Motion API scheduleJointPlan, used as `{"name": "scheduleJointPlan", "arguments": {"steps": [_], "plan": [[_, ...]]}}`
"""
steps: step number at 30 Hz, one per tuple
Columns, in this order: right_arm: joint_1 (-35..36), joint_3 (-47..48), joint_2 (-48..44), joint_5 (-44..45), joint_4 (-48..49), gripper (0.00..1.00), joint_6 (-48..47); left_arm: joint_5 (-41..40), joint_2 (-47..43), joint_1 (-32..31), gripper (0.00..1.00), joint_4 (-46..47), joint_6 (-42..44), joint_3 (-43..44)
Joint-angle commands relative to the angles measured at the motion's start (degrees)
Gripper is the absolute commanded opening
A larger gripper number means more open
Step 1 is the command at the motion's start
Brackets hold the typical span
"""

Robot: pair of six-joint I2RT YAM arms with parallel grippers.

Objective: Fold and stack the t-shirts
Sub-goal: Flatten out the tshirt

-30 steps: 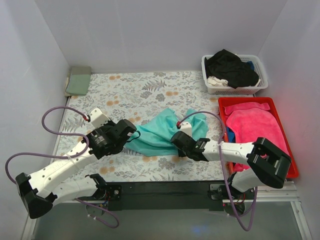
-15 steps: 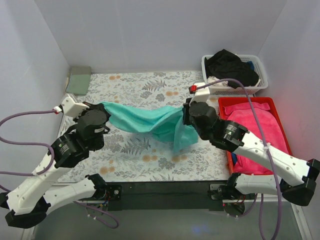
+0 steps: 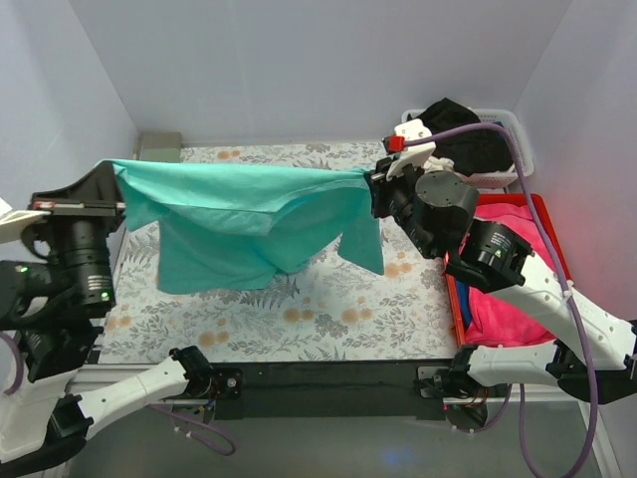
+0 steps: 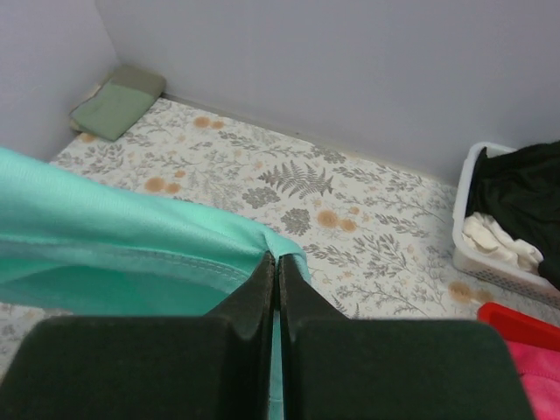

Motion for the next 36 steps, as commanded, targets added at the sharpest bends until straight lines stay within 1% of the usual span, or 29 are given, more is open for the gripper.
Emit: {"name": "scheduleJointPlan", "arguments": {"steps": [1,5,8,9,10,12,13,15,16,17,18,19,20,22,23,25,28,31,32,35,36], "plan": [[2.3,1.4,-2.0,-5.5,4.1,0.01,-4.0,3.1,-2.1,0.1,0.00,8.3,10.7,3.1],[5.4,0.3,-2.2,-6.5,6.4,0.01,-6.2,6.5,-2.2,0.2,0.00,11.6,15.5,6.2],[6.1,-1.9,-1.9,-4.5,9.4,0.01,-6.6,6.7,1.1,0.1,0.00,15.2,19.5,6.9],[6.1,-4.5,-1.9,-2.9,10.5,0.01,-6.2,6.7,2.1,0.1,0.00,18.2,21.5,6.0],[6.1,-6.0,-2.5,1.5,11.5,0.01,-5.6,6.5,5.1,0.1,0.00,22.1,22.8,5.5],[6.1,-9.8,-3.4,7.0,15.3,0.01,-4.7,6.4,8.4,0.1,0.00,25.2,24.8,3.6],[6.0,-13.9,-3.8,12.5,16.9,0.01,-1.4,6.6,11.6,0.1,0.00,28.3,25.4,2.8],[5.9,-18.1,-5.5,18.7,17.8,0.01,3.3,6.0,15.3,0.1,0.00,32.2,26.1,0.5],[5.6,-22.5,-6.7,23.0,17.8,0.01,7.6,5.8,19.2,0.1,0.00,35.1,26.1,-2.0],[5.5,-24.9,-7.5,25.2,17.8,0.01,10.8,5.3,20.9,0.2,0.00,35.5,24.9,-3.1],[5.4,-27.3,-8.4,26.7,17.9,0.01,13.0,5.3,22.6,0.2,0.00,35.5,21.9,-4.1],[5.4,-32.6,-10.2,28.6,17.8,0.01,15.0,5.3,24.5,0.3,0.00,35.9,20.3,-7.0],[5.2,-34.8,-11.0,29.8,17.4,0.01,19.7,5.3,27.6,0.5,0.00,35.7,18.3,-8.4],[5.1,-38.4,-12.5,31.7,13.4,0.01,24.3,6.7,31.0,0.7,0.00,34.7,11.0,-12.9],[5.0,-40.3,-12.7,32.1,11.0,0.01,29.8,7.2,34.3,0.8,0.00,34.8,8.8,-14.5],[4.1,-41.0,-12.3,32.5,3.9,0.01,35.0,7.9,37.4,0.9,0.00,34.6,4.0,-16.4],[2.7,-41.3,-10.6,32.1,-0.4,0.01,39.3,9.4,44.3,1.7,0.00,37.3,2.9,-18.2],[1.8,-41.2,-9.4,32.1,-4.9,0.01,42.6,13.1,50.0,3.7,0.00,38.8,2.4,-16.3],[1.5,-41.3,-9.2,32.1,-7.1,0.01,43.5,15.3,51.3,4.5,0.00,39.2,3.0,-14.3],[0.4,-42.1,-9.4,31.4,-10.2,0.01,47.5,18.4,57.5,6.5,0.00,38.5,3.7,-9.8],[0.2,-42.4,-9.5,31.1,-11.3,0.01,48.3,21.1,59.0,6.8,0.00,38.0,3.9,-6.4]]}}
